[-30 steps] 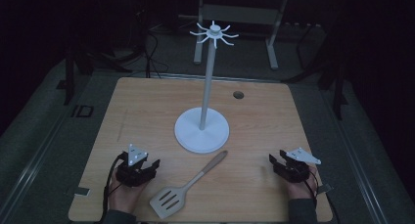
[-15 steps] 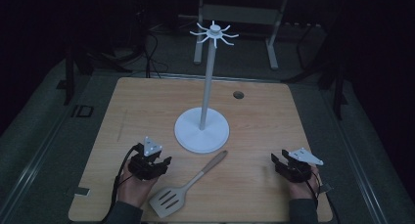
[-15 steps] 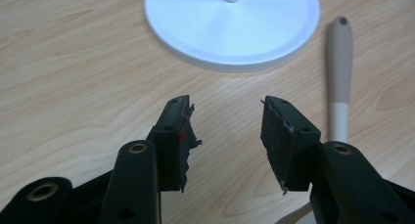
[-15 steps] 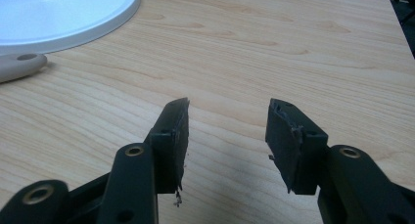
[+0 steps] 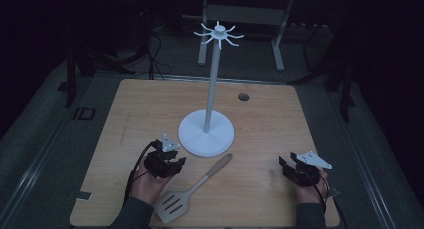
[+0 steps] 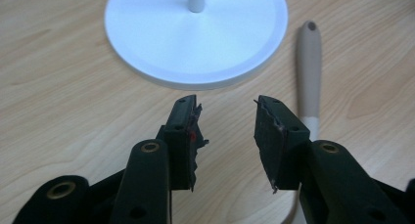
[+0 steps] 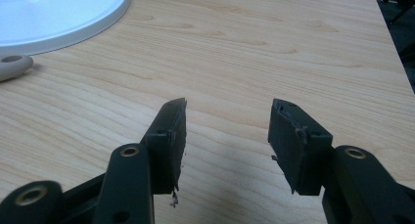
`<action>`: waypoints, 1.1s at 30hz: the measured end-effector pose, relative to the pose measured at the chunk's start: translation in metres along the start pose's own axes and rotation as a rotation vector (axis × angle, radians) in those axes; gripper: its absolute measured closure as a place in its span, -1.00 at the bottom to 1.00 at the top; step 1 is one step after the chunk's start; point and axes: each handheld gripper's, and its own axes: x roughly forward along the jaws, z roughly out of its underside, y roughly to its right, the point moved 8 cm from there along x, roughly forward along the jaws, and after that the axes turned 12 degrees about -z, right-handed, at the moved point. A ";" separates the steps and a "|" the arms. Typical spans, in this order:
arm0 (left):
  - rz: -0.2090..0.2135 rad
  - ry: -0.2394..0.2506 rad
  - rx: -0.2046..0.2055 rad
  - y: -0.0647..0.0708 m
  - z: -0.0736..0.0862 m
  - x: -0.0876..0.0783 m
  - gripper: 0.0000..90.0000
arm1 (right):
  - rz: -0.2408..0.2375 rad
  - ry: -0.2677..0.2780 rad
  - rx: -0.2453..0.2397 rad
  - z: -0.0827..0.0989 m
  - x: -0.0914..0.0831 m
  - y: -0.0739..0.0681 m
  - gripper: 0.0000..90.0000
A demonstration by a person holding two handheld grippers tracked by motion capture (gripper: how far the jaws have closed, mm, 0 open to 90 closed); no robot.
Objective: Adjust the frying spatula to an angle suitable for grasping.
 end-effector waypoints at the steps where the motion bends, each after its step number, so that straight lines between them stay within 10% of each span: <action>1: 0.002 -0.007 0.002 0.001 -0.001 0.001 0.36 | 0.001 0.000 0.000 0.000 0.000 0.000 0.06; 17: 0.077 -0.097 0.038 0.022 -0.016 0.013 0.53 | 0.010 -0.004 0.004 0.002 0.000 0.003 0.05; 33: 0.110 -0.236 0.196 0.059 -0.016 0.033 0.52 | 0.012 -0.008 0.013 0.003 0.001 0.005 0.05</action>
